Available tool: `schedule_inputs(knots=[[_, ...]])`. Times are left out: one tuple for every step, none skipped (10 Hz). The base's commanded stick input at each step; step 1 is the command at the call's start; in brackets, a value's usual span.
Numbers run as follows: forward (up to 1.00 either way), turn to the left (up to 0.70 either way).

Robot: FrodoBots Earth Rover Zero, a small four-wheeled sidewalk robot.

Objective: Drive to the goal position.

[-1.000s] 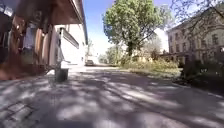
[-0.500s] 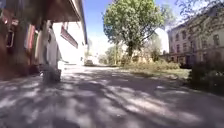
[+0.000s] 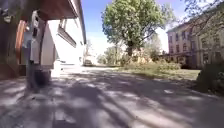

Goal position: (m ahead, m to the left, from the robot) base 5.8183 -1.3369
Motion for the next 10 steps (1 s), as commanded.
schedule_inputs(knots=[[1.00,0.00],[1.00,0.00],[1.00,0.00],[1.00,0.00],[1.00,0.00],[1.00,0.00],[1.00,0.14],[1.00,0.40],[1.00,0.30],[1.00,0.00]])
